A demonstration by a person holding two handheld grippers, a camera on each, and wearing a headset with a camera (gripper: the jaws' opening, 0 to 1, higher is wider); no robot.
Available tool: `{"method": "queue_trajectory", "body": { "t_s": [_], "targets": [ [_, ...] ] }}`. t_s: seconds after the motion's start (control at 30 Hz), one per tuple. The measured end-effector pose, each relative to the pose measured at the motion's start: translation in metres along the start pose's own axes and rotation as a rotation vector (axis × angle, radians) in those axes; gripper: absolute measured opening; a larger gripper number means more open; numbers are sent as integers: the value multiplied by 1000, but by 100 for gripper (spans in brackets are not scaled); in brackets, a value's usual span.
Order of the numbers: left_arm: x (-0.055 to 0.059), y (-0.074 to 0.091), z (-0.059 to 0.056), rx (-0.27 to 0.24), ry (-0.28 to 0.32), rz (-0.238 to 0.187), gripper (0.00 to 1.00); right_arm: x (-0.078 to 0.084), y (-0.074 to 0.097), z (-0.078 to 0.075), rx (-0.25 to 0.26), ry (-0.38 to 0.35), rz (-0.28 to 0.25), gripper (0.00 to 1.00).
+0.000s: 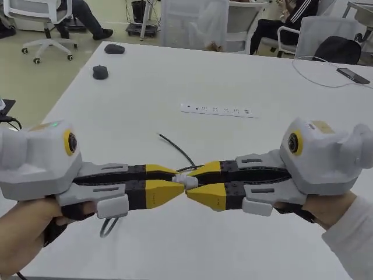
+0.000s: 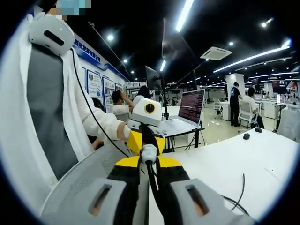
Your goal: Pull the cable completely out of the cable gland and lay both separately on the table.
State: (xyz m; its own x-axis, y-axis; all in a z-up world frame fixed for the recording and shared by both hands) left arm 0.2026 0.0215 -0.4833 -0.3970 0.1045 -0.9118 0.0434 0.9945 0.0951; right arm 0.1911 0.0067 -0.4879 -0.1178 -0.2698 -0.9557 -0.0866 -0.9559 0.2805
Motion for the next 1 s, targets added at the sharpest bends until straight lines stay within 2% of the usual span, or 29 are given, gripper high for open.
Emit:
{"method": "queue_trajectory", "body": {
  "t_s": [0.03, 0.1, 0.17, 0.23, 0.3, 0.5, 0.63, 0.73, 0.87, 0.93, 1.0],
  "targets": [
    [0, 0, 0, -3, -7, 0, 15, 0, 0, -1, 2, -5, -1, 11],
    [0, 0, 1, -9, -23, 1, 15, 3, 0, -3, -3, -63, 7, 11],
    [-1, 1, 1, -18, -46, -4, 15, 4, 1, -5, 7, -47, 11, 12],
    [-4, 3, 0, -20, -62, -16, 15, 9, 4, -9, 35, -15, 35, 16],
    [-6, 4, -1, -27, -83, -23, 15, 11, 5, -8, 32, -14, 51, 18],
    [-2, -2, -3, -28, -133, 16, 15, 13, 6, -6, 32, 3, 59, 7],
    [-3, -4, -3, -30, -144, 15, 15, 16, 5, -3, 27, 27, 72, 5],
    [-4, -4, -2, -41, -159, 9, 16, 14, 6, -2, 29, 44, 63, 2],
    [-4, -7, -5, -50, -206, 9, 16, 14, 7, -1, 22, 52, 60, 2],
    [-5, -9, -7, -37, -204, 3, 19, 12, 7, 0, 21, 60, 48, 2],
    [-3, -15, -10, -17, -189, 12, 25, 9, 7, 1, 16, 63, 35, 2]
  ]
}}
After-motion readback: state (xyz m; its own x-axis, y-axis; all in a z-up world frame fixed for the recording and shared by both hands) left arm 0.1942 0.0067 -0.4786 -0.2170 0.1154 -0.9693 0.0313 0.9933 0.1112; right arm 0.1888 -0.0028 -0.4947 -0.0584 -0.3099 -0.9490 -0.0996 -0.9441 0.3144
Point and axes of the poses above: the centre of the closed fingertips' face, and the gripper's own axes: y roughly backward along the fingers, z roughly to its left, x roughly out of its underside, the point moved 1 cm from there along y, roughly backward along the fingers, and after that the axes turned 10 degrees about z, right-handed, at the moved point
